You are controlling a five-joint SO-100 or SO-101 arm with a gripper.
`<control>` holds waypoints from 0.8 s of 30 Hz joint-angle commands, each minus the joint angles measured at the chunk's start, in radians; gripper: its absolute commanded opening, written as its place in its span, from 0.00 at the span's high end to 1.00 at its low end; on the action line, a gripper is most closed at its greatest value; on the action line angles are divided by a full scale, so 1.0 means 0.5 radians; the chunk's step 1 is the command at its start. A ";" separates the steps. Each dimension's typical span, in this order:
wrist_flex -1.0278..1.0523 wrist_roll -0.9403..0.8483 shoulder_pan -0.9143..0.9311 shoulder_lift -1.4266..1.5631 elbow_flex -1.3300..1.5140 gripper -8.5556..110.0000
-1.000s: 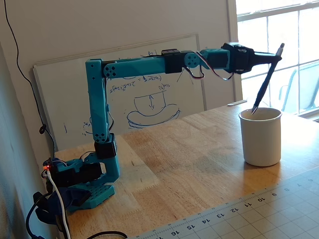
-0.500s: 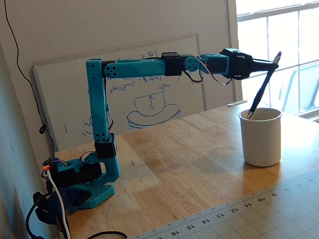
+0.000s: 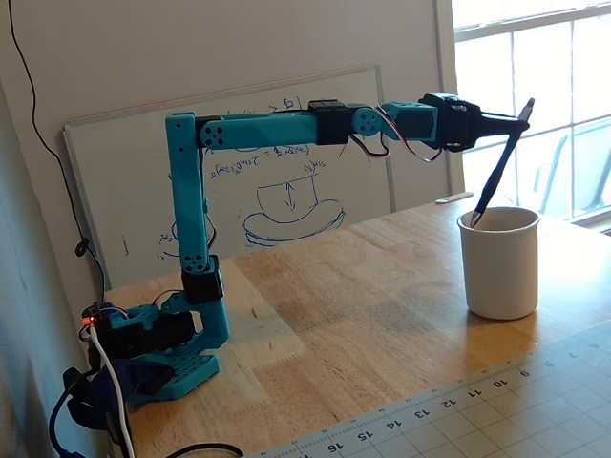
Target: Grasp a pen and put it in a mug.
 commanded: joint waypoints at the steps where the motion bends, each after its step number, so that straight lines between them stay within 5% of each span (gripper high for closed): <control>1: -0.049 -0.006 -0.012 0.031 -0.043 0.91; 24: -0.037 0.015 -0.077 0.353 -0.080 0.71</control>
